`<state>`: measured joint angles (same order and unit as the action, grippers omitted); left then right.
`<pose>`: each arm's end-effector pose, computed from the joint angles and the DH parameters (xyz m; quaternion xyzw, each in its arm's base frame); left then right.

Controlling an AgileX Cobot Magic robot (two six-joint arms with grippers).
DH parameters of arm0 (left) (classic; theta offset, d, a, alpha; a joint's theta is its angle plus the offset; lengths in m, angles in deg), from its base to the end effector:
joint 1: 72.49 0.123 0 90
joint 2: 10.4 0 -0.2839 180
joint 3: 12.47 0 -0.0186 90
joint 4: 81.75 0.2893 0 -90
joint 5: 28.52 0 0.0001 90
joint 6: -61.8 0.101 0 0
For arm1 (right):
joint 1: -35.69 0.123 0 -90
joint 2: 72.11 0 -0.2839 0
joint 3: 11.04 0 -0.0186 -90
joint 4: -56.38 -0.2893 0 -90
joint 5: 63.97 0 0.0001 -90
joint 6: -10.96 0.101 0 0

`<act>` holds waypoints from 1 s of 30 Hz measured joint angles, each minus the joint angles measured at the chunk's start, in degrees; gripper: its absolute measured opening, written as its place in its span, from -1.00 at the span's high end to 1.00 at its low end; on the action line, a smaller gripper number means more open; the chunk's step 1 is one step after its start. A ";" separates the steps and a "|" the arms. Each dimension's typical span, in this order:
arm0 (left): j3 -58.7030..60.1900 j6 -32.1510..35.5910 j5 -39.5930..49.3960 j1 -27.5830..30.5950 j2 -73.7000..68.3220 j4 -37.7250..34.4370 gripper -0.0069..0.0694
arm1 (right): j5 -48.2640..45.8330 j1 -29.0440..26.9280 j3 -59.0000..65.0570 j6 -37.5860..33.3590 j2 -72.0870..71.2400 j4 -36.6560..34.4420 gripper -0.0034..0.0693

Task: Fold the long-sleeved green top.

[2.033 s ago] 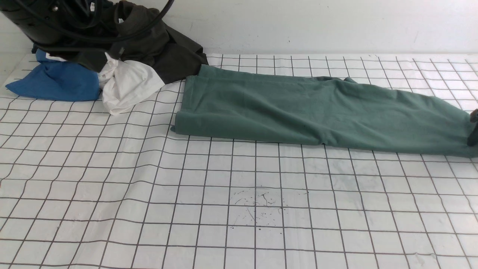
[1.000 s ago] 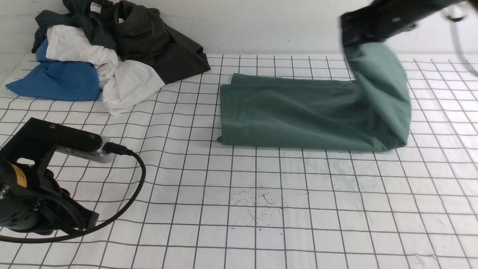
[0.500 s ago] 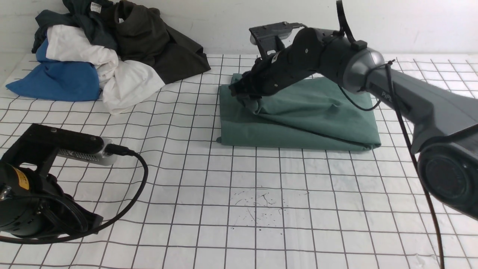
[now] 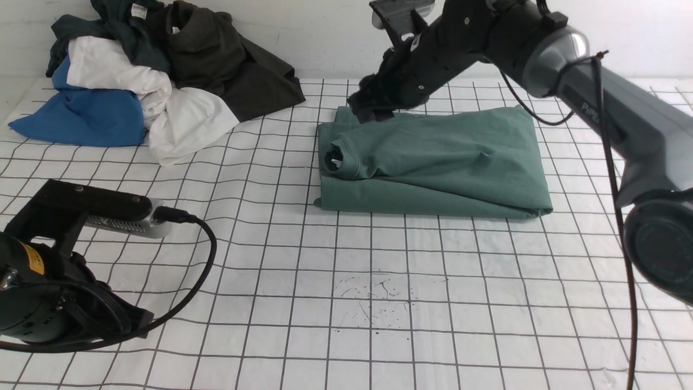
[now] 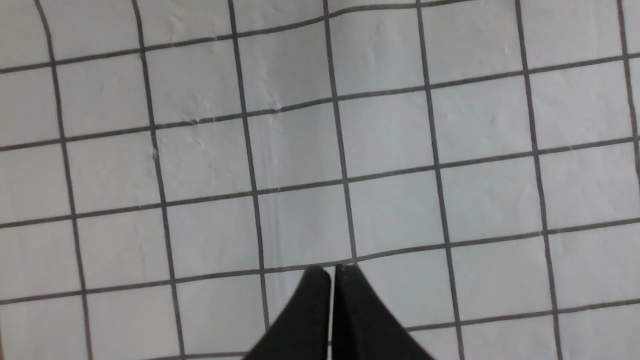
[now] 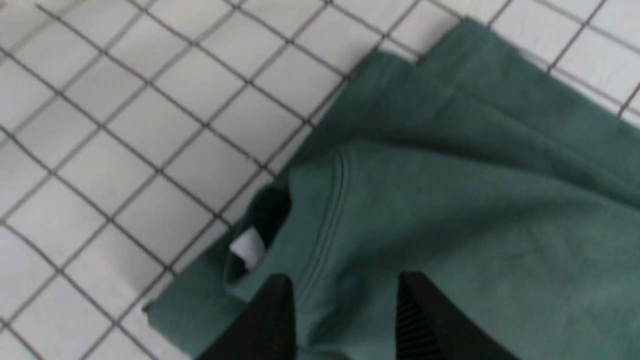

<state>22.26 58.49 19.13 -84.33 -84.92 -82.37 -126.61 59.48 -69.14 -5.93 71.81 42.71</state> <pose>0.2377 -0.0507 0.2258 0.0701 0.9772 -0.0310 0.1979 0.5123 0.2490 0.2462 -0.3097 0.9043 0.1326 0.2623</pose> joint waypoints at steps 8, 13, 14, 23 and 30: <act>-2.08 2.89 -1.80 0.00 12.02 -1.04 0.84 | -7.74 -0.74 9.32 -3.35 -14.04 2.35 0.92; 3.77 4.24 -11.11 0.00 29.31 -0.50 0.84 | -1.77 -4.23 21.56 -3.49 -34.29 4.29 0.94; 4.95 4.58 -12.59 0.00 31.89 -0.33 0.84 | -0.85 -4.71 23.78 -3.42 -36.50 4.52 0.94; 19.99 10.05 -26.74 0.00 48.96 0.62 0.84 | 9.05 -6.90 55.59 -7.35 -63.62 2.05 0.94; 22.29 10.08 -29.69 0.00 52.63 0.02 0.84 | 29.27 -6.90 85.90 -8.82 -84.85 -2.95 0.94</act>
<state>44.54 68.58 -10.55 -84.33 -32.29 -82.35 -97.34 52.58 16.76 -14.75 -13.04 39.76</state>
